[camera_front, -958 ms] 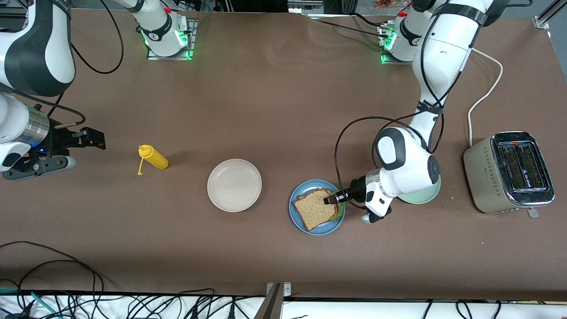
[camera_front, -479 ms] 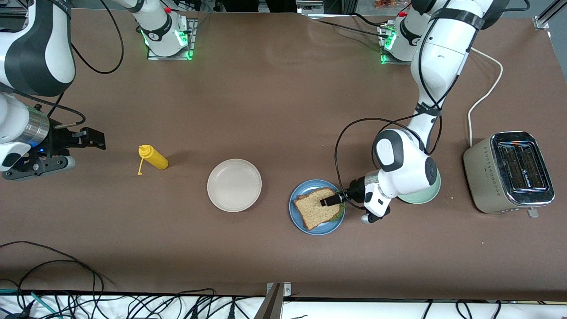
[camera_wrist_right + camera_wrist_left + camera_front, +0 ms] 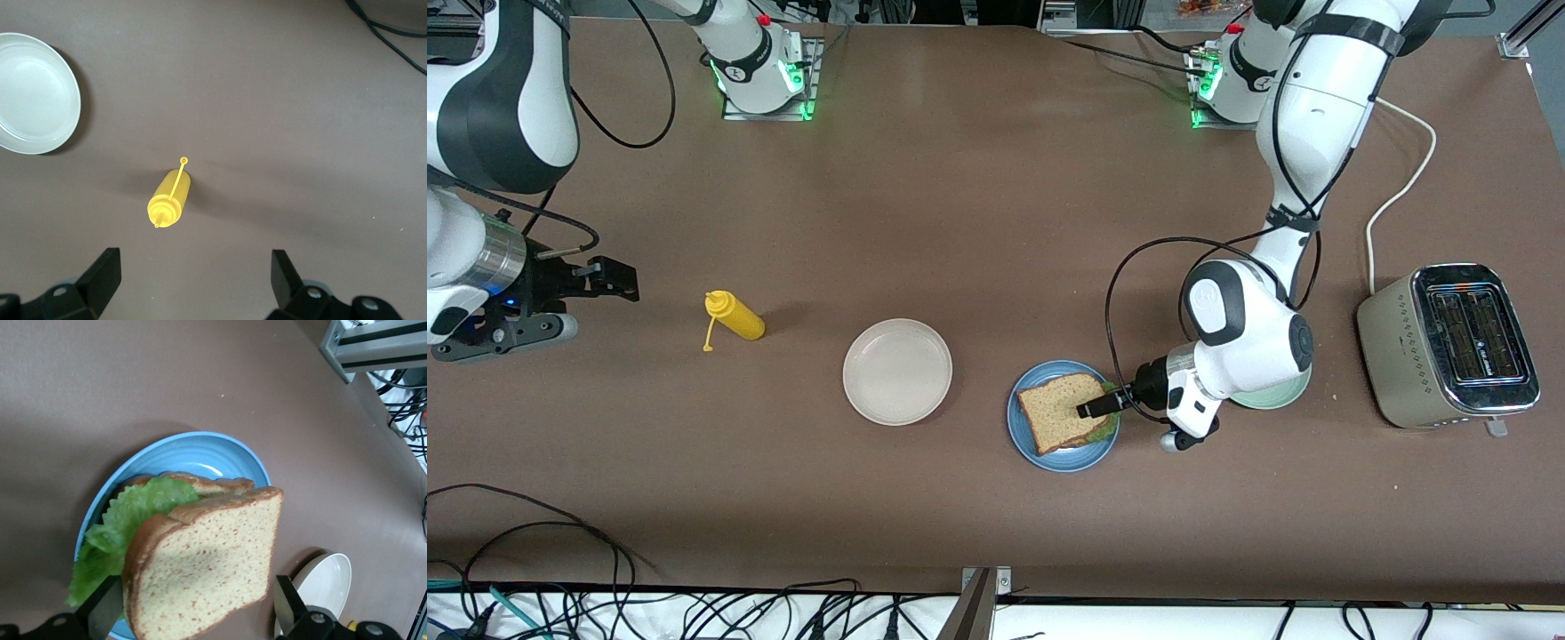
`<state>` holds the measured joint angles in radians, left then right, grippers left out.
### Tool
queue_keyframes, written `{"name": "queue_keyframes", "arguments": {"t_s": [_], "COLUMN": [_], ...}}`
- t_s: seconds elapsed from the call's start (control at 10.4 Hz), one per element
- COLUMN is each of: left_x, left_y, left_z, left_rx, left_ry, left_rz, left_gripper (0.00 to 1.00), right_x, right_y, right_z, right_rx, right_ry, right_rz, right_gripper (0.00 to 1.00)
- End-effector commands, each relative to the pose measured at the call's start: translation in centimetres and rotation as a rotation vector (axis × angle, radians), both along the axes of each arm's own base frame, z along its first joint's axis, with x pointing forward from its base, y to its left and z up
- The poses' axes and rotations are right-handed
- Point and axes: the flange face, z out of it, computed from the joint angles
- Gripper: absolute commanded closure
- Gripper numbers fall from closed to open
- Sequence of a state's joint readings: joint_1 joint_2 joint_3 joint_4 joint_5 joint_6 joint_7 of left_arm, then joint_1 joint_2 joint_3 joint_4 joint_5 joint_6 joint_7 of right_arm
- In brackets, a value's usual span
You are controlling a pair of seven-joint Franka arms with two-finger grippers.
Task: Make sandwich in blue plate with both arms
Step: 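Lower the bread slice onto the lettuce with the left gripper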
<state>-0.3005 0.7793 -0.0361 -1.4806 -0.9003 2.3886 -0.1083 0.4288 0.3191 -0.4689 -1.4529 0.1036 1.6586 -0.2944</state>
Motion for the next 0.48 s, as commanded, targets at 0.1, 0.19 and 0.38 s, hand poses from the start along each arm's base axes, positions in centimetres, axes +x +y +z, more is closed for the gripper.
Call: {"name": "queue_keyframes", "arguments": {"t_s": [0.1,0.19,0.38], "left_x": [-0.7,-1.0,-1.8], "left_y": [2.5,4.1,7.5], "left_z": [4.0,5.5,8.6], "left_rx": [0.05,0.062,0.103], "left_ry": [-0.032,-0.033,-0.016], "left_rz": [-0.048,-0.056,-0.105], "left_gripper": [0.0,0.0,0.0], "right_x": [-0.5,-0.5,-0.5], "right_y": [-0.1,-0.1,-0.1], "right_z": [0.1,0.1,0.1], "right_rx": [-0.001,-0.001,-0.001], "right_ry": [-0.01,-0.01,-0.012], "right_rz": [-0.012,-0.012,-0.012], "right_gripper": [0.0,0.0,0.0]}}
